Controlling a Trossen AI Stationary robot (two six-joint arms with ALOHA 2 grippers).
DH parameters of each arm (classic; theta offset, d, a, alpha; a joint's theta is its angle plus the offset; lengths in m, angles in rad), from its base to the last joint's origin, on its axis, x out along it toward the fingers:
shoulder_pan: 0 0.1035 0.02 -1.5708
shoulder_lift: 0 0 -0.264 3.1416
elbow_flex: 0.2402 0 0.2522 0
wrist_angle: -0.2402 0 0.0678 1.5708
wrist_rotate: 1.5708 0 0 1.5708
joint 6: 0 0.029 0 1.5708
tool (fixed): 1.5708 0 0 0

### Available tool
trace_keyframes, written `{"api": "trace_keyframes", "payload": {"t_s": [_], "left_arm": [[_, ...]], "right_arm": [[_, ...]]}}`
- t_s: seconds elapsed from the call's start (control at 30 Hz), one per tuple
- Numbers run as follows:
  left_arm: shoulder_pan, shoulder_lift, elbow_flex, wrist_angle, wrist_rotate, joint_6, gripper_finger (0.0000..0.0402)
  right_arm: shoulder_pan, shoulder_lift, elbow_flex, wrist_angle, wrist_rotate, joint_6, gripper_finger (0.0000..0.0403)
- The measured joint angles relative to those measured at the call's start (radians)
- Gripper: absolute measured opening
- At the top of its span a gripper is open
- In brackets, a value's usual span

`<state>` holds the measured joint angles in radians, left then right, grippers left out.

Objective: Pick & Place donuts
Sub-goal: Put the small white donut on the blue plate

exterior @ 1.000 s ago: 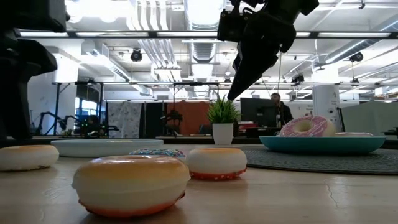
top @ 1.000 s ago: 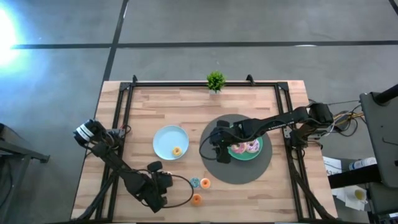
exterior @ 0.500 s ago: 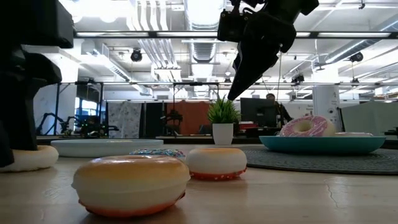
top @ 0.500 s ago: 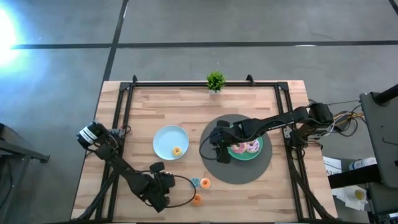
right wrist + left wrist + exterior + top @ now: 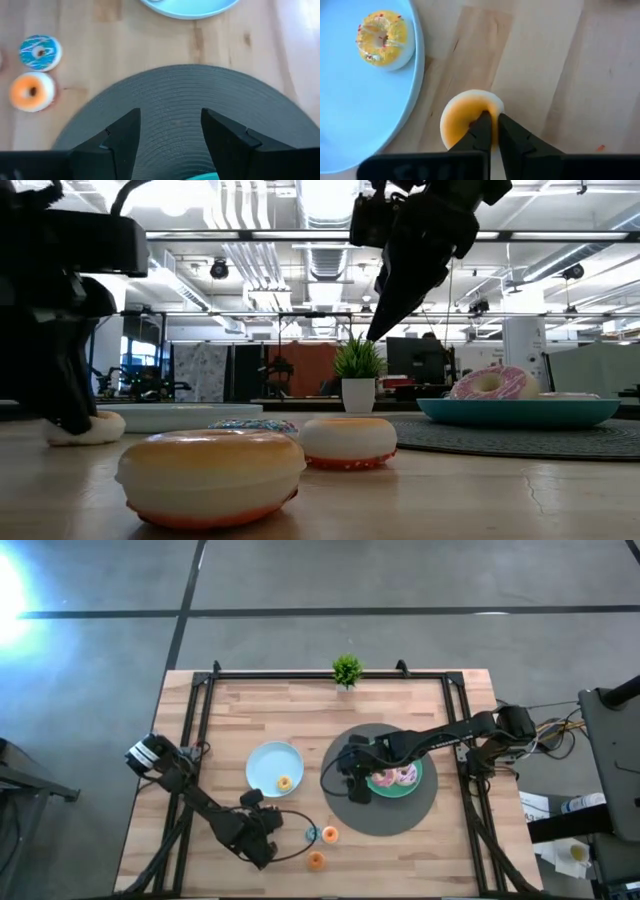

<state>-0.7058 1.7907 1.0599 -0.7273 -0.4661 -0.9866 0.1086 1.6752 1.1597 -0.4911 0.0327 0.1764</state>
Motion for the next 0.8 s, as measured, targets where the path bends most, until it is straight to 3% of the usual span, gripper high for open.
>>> {"api": "trace_keyframes", "payload": {"t_s": [0.17, 0.33, 0.6, 0.8], "left_arm": [[0.005, -0.093, 0.002, 0.0, 0.013, -0.051, 0.0001], [0.009, -0.27, -0.001, 0.031, 0.019, -0.058, 0.0], [0.071, -0.576, -0.061, 0.283, 0.035, -0.007, 0.0], [0.133, -0.726, -0.153, 0.449, 0.03, 0.046, 0.0]], "right_arm": [[-0.013, 0.0, 0.013, 0.031, -0.096, -0.002, 0.0201], [-0.015, 0.0, 0.035, 0.114, -0.171, -0.088, 0.0201], [0.022, 0.0, 0.12, 0.262, -0.175, -0.447, 0.0201], [0.021, 0.019, 0.223, 0.327, -0.171, -0.482, 0.0201]]}}
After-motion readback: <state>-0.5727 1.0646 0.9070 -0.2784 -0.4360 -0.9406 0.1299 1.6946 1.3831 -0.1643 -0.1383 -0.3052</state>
